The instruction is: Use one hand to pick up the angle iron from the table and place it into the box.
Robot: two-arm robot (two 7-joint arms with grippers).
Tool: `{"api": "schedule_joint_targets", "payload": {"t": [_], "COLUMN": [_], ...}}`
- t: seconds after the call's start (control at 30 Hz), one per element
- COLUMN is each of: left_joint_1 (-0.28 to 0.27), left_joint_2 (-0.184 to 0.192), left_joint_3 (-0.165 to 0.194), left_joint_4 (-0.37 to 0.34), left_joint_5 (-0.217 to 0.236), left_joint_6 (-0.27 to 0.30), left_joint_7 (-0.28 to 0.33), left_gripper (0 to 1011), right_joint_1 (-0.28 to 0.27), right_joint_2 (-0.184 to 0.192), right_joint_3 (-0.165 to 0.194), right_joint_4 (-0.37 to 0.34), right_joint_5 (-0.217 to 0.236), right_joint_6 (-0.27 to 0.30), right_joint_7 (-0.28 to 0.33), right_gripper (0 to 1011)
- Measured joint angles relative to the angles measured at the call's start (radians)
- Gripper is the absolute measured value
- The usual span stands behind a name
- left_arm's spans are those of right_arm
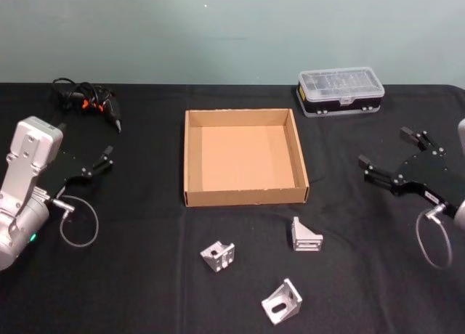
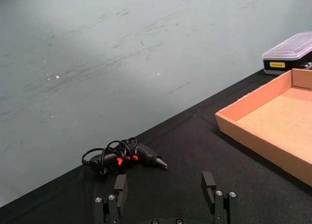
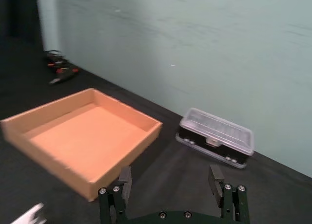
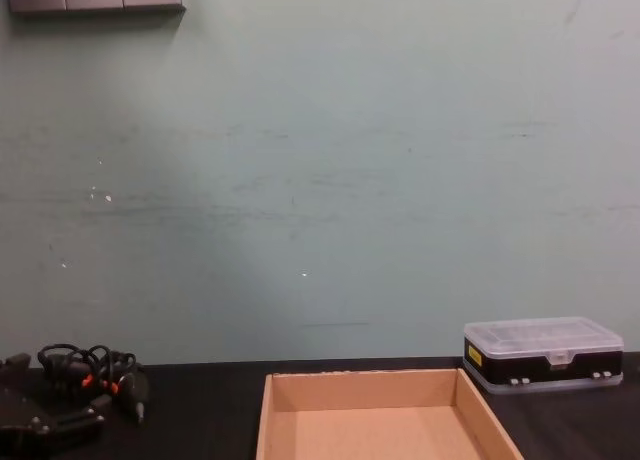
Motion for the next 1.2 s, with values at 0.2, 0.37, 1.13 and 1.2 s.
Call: {"api": "schedule_joint_targets", "payload": {"t": [0.2,0.37,1.13,1.2], "left_joint_1": [0.000,0.000,0.000,0.000], "left_joint_2": [0.000,0.000,0.000,0.000], "left_joint_3": [0.000,0.000,0.000,0.000], "left_joint_4": [0.000,0.000,0.000,0.000], "left_joint_5": [0.000,0.000,0.000,0.000], "left_joint_6": [0.000,0.000,0.000,0.000], "left_joint_7": [0.000,0.000,0.000,0.000], "left_gripper": [1000,1000,1000,1000], "right_joint_1": [-0.024,-0.030,0.036,0.042], "right_joint_2": [0.080,0.144,0.148,0.140], "right_joint_3": [0.024,0.019,-0.097,-0.104], "right_joint_4": [-0.074,-0.113,-0.050,-0.042], "right_joint_5": [0.046,0.057,-0.077,-0.083], "right_joint_6": [0.048,0.077,0.138,0.138], "right_joint_7": [0.126,0.247,0.465,0.472], "right_gripper": [1004,1004,1004,1004]}}
